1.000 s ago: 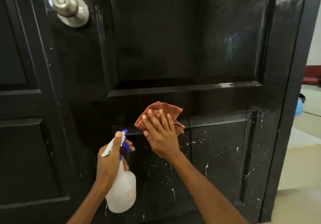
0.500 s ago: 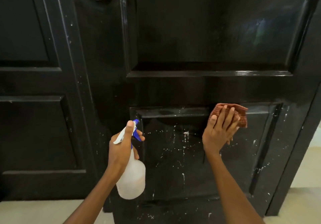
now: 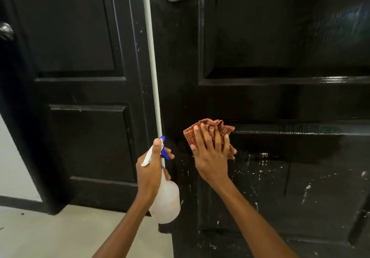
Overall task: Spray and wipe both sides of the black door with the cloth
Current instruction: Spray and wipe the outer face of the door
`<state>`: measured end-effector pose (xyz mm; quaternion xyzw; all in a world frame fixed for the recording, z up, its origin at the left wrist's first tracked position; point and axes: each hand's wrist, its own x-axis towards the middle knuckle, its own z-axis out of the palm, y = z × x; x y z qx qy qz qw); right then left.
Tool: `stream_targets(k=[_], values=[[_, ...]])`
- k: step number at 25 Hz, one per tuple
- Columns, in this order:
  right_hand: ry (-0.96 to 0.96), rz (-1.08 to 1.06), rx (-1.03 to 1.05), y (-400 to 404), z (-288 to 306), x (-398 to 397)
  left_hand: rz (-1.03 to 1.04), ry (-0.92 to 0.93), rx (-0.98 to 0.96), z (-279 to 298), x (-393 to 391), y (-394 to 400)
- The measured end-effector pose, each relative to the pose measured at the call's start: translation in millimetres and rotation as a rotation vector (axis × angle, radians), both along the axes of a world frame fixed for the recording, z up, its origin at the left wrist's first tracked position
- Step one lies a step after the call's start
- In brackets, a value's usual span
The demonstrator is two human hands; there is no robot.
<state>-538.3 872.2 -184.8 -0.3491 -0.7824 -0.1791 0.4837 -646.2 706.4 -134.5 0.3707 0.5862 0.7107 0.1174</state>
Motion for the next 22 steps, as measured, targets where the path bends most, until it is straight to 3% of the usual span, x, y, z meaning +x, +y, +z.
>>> stream_targets(k=[3, 5, 8, 9, 13, 22], values=[[-0.086, -0.005, 0.077, 15, -7, 42, -0.032, 0.006, 0.014, 2, 7, 3], [0.123, -0.069, -0.032, 16, -15, 53, -0.059, -0.01, 0.02, 1, 11, 6], [0.596, -0.197, -0.298, 9, -4, 41, -0.094, -0.014, 0.022, -1, 15, 10], [0.645, -0.207, -0.339, 7, 6, 33, -0.095, -0.012, 0.022, -2, 15, 12], [0.31, -0.074, -0.167, -18, 0, -23, -0.046, 0.02, 0.044, -1, 11, 15], [0.054, -0.076, 0.026, 12, 9, 7, -0.09, 0.014, 0.037, 9, 20, 28]])
